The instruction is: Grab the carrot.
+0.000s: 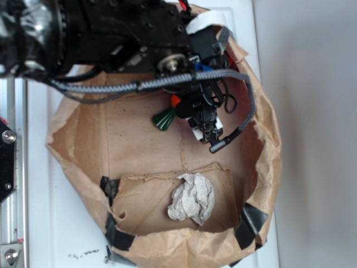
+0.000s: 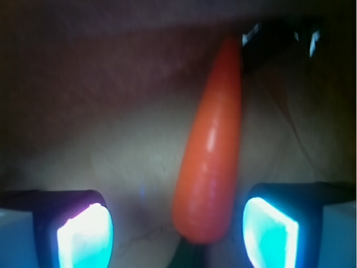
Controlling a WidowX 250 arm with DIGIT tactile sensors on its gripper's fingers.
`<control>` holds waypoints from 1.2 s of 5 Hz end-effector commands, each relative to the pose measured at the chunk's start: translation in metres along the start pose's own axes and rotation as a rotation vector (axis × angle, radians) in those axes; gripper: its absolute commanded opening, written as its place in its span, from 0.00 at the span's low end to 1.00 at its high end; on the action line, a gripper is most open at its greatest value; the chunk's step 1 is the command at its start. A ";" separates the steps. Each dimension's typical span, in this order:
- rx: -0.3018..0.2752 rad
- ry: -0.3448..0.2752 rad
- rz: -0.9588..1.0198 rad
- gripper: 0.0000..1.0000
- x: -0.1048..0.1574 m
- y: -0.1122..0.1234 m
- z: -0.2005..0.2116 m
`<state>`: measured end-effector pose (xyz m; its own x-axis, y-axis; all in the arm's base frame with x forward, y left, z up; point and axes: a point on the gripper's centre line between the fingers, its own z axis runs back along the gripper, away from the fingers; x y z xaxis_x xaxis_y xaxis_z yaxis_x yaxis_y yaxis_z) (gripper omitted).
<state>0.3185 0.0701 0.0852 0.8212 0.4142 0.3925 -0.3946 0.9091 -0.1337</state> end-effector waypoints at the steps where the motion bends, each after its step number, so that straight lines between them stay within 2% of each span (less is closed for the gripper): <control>1: -0.010 -0.078 0.077 1.00 0.019 0.005 -0.012; 2: 0.043 -0.060 0.059 1.00 0.022 0.008 -0.031; 3: 0.040 -0.074 0.059 0.00 0.024 0.007 -0.029; 5: 0.010 -0.113 0.057 0.00 0.028 0.006 -0.011; 6: -0.116 -0.095 0.049 0.00 0.024 -0.001 0.037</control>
<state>0.3237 0.0658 0.1055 0.7905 0.4546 0.4104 -0.3820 0.8898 -0.2497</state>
